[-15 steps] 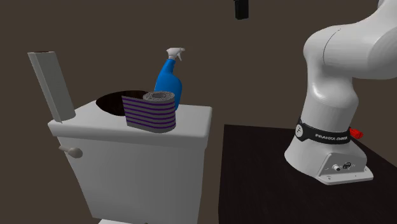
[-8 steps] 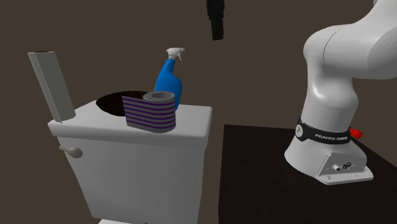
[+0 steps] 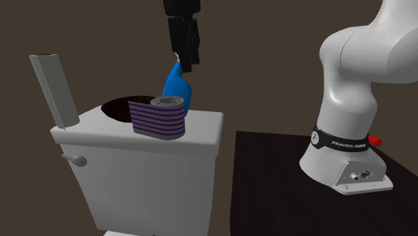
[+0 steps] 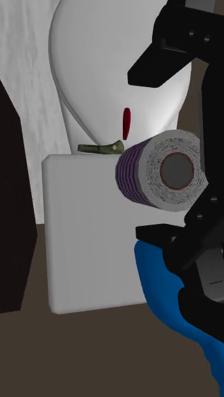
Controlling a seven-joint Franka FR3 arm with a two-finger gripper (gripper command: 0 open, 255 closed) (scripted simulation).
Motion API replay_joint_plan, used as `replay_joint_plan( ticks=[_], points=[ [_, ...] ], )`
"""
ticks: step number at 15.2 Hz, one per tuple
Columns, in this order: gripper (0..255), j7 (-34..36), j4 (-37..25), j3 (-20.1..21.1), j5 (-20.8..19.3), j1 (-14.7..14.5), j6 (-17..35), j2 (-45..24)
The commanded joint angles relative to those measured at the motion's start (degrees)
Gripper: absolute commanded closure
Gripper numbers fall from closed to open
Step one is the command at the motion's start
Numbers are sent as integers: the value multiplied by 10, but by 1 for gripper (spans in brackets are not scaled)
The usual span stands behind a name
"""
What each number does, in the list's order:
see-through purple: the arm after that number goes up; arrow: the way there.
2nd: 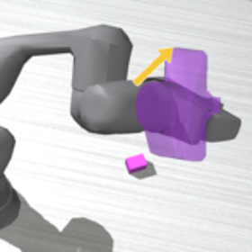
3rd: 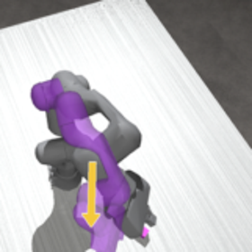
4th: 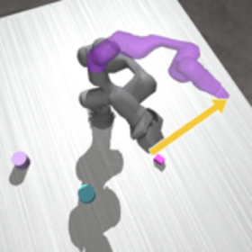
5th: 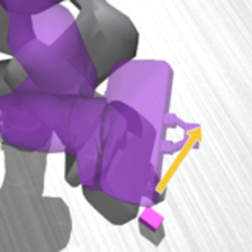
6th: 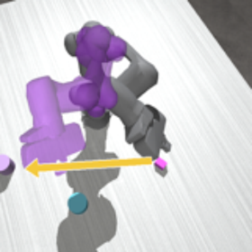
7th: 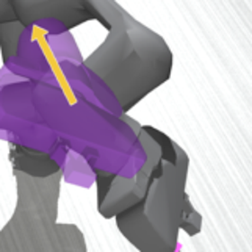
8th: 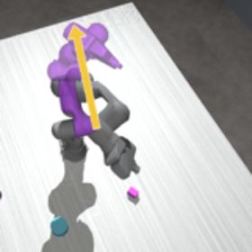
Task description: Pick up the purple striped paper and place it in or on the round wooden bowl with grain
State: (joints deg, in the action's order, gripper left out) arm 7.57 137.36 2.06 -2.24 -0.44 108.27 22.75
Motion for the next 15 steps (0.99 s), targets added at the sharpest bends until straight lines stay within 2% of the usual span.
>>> replay_joint_plan(
  ticks=[1,11,15],
  points=[
    [0,-2,-13,-1,2,0,33,-40],
    [0,-17,-131,-3,14,-1,150,-250],
    [0,-17,-116,-3,13,-1,180,-265]
  ],
)
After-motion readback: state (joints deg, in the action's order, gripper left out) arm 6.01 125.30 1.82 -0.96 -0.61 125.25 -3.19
